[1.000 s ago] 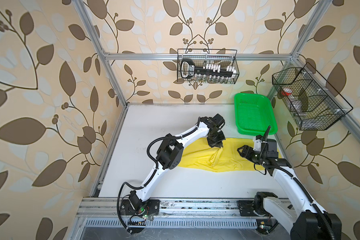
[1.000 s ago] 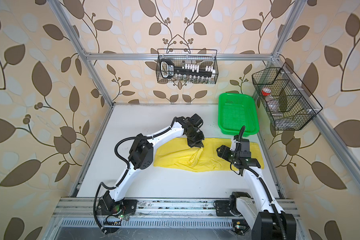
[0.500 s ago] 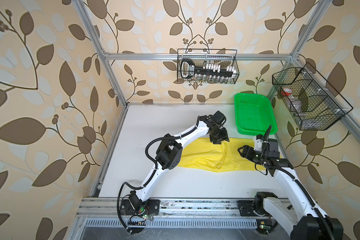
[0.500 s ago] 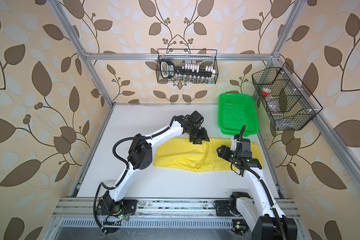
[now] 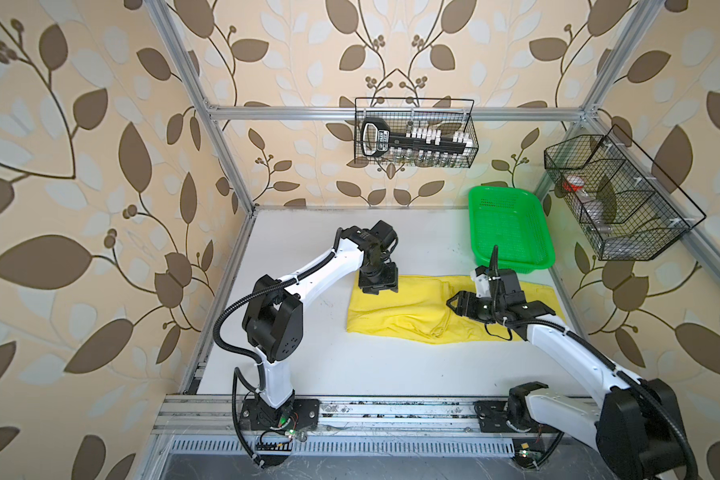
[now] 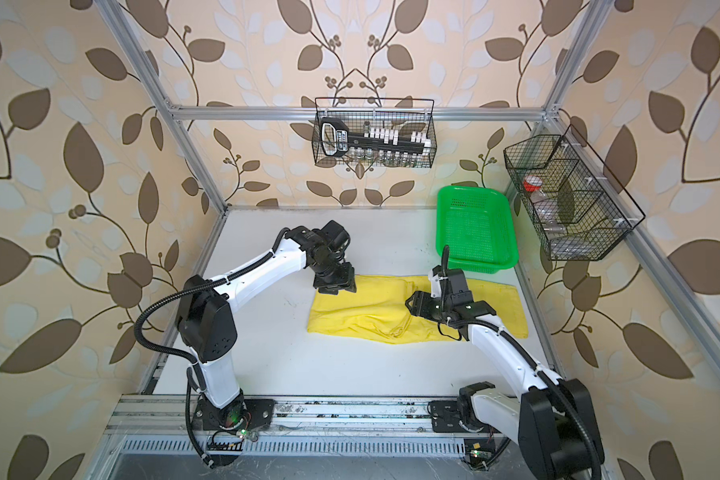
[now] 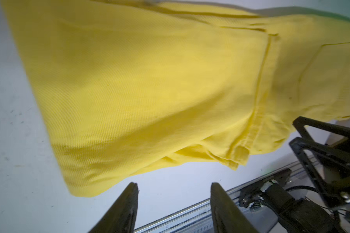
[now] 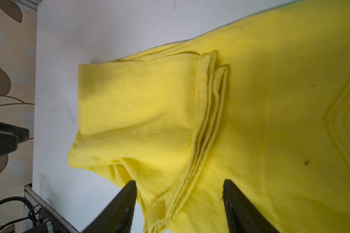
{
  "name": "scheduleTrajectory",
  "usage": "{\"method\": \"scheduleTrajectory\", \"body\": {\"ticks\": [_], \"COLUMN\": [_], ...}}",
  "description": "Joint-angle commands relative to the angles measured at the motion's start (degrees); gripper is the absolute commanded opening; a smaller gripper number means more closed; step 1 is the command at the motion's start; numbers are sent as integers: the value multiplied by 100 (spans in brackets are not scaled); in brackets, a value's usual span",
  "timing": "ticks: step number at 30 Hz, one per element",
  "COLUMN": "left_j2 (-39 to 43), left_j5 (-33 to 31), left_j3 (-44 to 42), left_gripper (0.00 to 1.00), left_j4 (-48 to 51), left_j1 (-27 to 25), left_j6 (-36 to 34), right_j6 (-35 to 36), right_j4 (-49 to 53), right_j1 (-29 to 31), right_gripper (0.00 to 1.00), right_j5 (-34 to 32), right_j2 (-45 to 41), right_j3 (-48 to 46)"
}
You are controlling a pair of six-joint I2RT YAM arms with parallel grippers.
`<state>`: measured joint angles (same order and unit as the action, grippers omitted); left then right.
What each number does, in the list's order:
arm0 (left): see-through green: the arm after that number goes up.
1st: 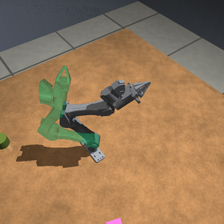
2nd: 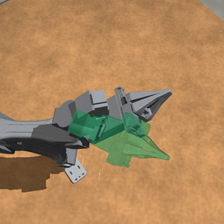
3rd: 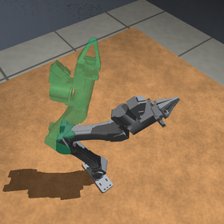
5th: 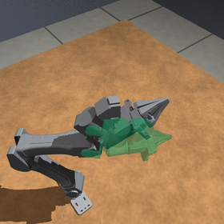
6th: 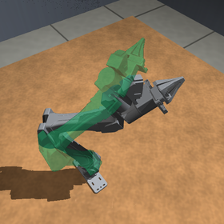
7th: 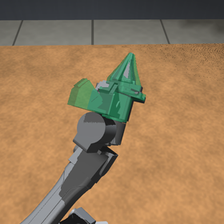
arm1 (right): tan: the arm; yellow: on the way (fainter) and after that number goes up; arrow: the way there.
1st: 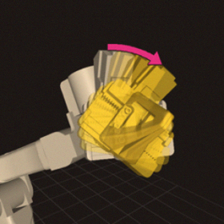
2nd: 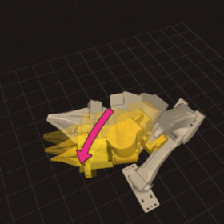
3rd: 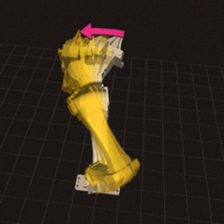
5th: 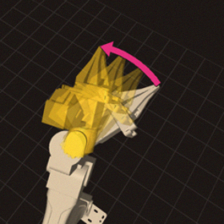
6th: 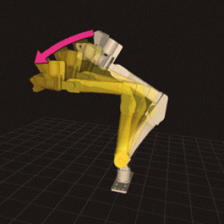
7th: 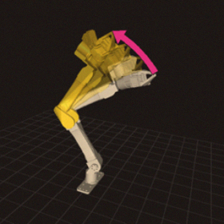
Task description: Fold and stack the trousers
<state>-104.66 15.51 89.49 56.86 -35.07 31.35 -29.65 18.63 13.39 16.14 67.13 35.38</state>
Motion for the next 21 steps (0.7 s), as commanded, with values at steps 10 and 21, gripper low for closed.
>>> {"method": "scheduleTrajectory", "body": {"ticks": [10,21], "left_j2": [457,-17], "left_j5": [259,-38], "left_j3": [-1707,-1819], "left_gripper": [59,58], "left_j4": [-735,-835], "left_j1": [491,822], "left_j6": [-462,-862], "right_j6": [-463,367], "right_j4": [-604,1001], "right_j1": [523,426], "right_gripper": [47,8], "right_j5": [-7,-708], "right_j2": [1154,518], "right_j3": [-183,616]}}
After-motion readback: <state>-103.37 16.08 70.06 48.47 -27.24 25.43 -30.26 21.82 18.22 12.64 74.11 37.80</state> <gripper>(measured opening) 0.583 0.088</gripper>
